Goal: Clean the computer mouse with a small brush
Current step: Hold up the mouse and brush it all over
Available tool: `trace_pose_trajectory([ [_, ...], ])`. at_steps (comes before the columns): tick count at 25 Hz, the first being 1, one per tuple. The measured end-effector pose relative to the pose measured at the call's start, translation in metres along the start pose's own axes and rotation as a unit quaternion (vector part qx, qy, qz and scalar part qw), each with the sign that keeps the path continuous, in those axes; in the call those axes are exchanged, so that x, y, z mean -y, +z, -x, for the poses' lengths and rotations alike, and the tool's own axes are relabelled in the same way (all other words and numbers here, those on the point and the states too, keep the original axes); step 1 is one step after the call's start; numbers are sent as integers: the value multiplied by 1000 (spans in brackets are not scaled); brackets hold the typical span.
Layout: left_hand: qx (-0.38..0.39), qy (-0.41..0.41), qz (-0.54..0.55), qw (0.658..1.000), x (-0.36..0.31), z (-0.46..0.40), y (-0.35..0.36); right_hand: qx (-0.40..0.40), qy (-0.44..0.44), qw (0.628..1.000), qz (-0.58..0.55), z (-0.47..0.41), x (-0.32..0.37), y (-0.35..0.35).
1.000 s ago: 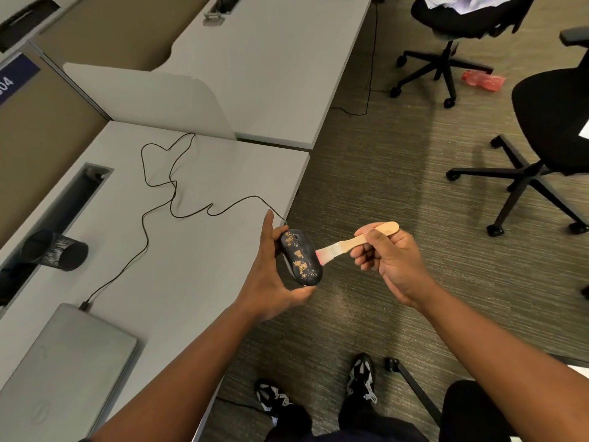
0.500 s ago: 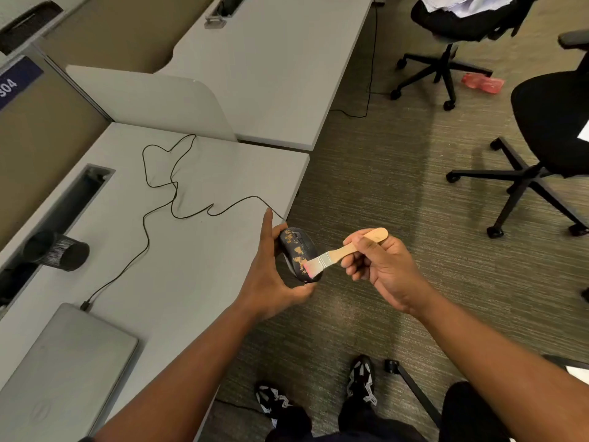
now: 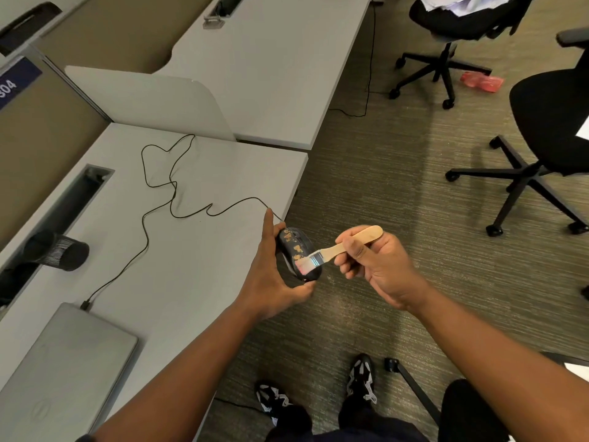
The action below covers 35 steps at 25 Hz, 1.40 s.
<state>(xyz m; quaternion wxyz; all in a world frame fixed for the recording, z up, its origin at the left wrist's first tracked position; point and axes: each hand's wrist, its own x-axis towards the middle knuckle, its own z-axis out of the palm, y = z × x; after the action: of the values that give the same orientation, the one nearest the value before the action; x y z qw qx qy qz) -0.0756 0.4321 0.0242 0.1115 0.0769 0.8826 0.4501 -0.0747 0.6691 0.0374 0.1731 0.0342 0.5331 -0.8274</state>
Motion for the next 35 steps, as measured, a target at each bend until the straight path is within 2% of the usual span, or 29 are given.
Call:
trace_pose_trajectory([
  [10,3,-25,-11,1000,5,-2,3,79,-44,972,217,-1,11,6],
  [17,-5,-26,-10,1000,6,-6,4,117,-72,921,363,-1,22,2],
  [25,4,-24,-4,1000,6,-7,5,137,-67,887,435,-3,35,-7],
  [29,3,-14,-2,1000,4,-4,4,125,-81,856,494,-3,35,-16],
  [31,2,-9,-2,1000,5,-2,4,85,-86,884,452,-2,37,-19],
  [33,2,-9,0,1000,5,0,3,35,-66,939,337,-1,38,-17],
  [35,4,-13,-3,1000,5,1,3,6,-34,971,235,0,36,-10],
])
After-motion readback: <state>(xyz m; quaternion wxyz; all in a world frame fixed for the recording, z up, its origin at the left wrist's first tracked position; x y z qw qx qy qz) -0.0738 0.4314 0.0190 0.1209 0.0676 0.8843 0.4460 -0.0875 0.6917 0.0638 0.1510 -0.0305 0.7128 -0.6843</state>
